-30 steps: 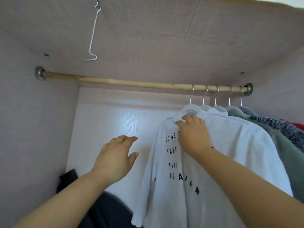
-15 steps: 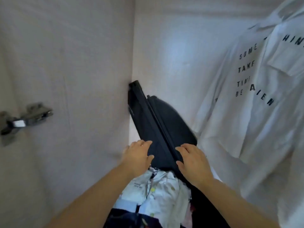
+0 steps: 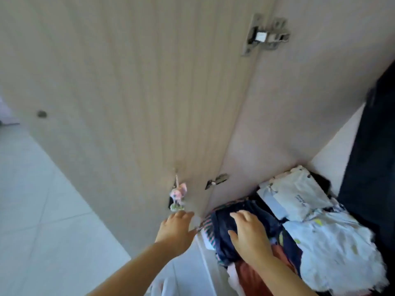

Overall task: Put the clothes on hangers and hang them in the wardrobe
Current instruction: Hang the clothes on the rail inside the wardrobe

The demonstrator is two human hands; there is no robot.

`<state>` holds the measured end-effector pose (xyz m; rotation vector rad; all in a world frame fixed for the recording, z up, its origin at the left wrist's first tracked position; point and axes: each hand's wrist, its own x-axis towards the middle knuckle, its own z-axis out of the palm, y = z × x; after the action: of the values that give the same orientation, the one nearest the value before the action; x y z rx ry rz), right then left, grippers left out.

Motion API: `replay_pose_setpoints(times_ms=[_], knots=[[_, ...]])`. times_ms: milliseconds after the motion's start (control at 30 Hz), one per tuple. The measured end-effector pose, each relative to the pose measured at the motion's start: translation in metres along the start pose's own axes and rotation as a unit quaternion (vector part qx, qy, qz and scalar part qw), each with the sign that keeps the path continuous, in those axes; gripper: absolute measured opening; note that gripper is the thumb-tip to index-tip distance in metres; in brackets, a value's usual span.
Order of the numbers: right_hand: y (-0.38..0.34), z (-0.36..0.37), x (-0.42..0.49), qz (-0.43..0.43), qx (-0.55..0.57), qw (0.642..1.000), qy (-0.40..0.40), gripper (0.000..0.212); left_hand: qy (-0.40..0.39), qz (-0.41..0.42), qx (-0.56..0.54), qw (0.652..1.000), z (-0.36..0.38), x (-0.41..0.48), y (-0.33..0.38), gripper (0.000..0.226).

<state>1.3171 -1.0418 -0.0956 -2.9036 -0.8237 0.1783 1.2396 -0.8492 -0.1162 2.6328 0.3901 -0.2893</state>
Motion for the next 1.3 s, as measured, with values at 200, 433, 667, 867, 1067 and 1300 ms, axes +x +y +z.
replay_pose_setpoints(times_ms=[200,433,667,867,1067,1300], knots=[[-0.113,0.052,0.003,-0.207,-0.017,0.972,-0.105,0.045,0.043,-0.24,-0.038,0.969,0.016,-0.123,-0.102,0.055],[-0.272,0.082,-0.021,-0.399,-0.008,0.901,-0.173,0.039,0.133,-0.447,-0.108,0.878,0.008,-0.259,-0.19,0.055],[-0.439,0.101,-0.029,-0.519,-0.038,0.836,-0.173,0.042,0.209,-0.546,-0.155,0.796,-0.014,-0.346,-0.29,0.055],[-0.577,0.108,-0.025,-0.563,-0.054,0.81,-0.156,0.047,0.26,-0.56,-0.16,0.77,-0.058,-0.395,-0.386,0.053],[-0.686,0.113,-0.013,-0.581,-0.064,0.798,-0.147,0.05,0.283,-0.578,-0.169,0.746,-0.1,-0.426,-0.471,0.053],[-0.821,0.138,0.023,-0.612,-0.061,0.775,-0.148,0.048,0.293,-0.602,-0.169,0.723,-0.14,-0.435,-0.584,0.052]])
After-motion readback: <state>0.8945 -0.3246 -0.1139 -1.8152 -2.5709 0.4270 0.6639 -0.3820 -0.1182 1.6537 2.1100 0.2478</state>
